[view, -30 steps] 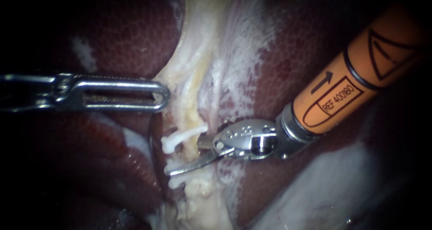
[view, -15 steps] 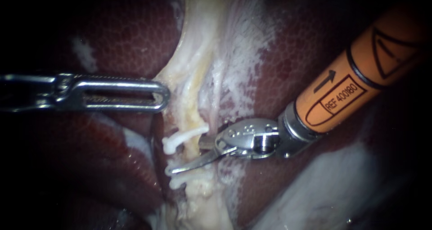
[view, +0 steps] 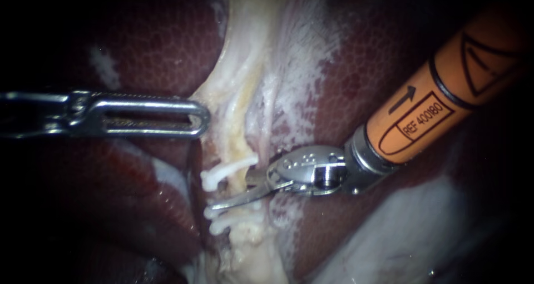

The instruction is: Go to the cutting position left tube

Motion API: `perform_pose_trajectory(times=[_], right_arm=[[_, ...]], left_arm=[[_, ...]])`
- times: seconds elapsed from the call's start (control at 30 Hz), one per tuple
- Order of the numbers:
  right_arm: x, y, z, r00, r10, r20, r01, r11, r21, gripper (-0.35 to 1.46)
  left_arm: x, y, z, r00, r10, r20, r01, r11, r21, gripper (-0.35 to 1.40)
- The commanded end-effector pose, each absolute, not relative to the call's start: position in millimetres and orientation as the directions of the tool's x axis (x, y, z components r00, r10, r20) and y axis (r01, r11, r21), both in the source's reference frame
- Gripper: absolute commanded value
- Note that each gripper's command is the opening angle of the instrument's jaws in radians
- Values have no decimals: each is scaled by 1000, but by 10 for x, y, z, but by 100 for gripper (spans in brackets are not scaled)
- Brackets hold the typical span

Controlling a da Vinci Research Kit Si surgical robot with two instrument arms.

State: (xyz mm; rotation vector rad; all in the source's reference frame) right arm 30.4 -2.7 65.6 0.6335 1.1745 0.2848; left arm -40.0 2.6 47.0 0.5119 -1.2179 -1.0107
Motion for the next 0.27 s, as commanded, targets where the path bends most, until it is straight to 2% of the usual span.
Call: perform_pose_trajectory(times=[0.03, 0.27], right_arm=[[304, -27, 656, 376, 522, -766, 114, 794, 597, 38], [304, -28, 656, 376, 522, -766, 114, 794, 597, 38]], left_arm=[[-400, 26, 470, 11, -851, 525, 359, 493, 793, -35], [-400, 27, 471, 11, -851, 525, 359, 493, 793, -35]])
